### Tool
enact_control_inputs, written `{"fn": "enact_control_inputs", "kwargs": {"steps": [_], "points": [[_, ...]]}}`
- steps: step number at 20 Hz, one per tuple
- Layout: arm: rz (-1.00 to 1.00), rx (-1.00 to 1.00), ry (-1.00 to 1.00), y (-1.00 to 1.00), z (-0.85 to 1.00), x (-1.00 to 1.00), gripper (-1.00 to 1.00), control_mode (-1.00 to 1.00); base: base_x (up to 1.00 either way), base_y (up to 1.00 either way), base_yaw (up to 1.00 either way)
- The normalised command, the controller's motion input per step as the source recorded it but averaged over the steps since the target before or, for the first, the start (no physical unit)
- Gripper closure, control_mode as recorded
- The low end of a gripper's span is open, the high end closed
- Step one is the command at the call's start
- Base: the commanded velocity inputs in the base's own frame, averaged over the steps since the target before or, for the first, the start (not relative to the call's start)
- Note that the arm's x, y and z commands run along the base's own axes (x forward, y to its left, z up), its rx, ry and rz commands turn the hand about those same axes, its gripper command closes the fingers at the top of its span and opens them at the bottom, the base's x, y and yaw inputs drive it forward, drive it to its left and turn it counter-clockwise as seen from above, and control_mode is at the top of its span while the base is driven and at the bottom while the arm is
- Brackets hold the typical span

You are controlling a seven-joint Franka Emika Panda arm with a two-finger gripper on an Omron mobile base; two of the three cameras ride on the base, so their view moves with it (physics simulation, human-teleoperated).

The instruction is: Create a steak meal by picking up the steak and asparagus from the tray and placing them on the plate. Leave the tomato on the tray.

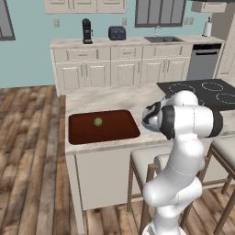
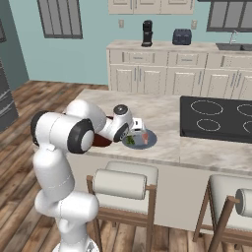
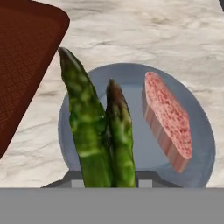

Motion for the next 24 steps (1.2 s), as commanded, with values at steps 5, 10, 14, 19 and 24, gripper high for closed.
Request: {"fn": "enact_control_inputs", "kwargs": {"steps": [5,10,14,19,24], "points": [[0.01,0.0,0.06,-0.01,-0.2,0.28,1.0,-1.0,0.0,0.0,0.0],[0.02,0.0,0.02,-0.12,-0.31,0.19,1.0,-1.0,0.0,0.0,0.0],[0.03,0.0,0.0,-0.13,-0.29,0.2,1.0,-1.0,0.0,0.0,0.0],[0.02,0.0,0.0,-0.08,-0.25,0.23,1.0,-1.0,0.0,0.0,0.0],[0.02,0.0,0.0,-0.01,-0.23,0.26,1.0,-1.0,0.0,0.0,0.0]]}}
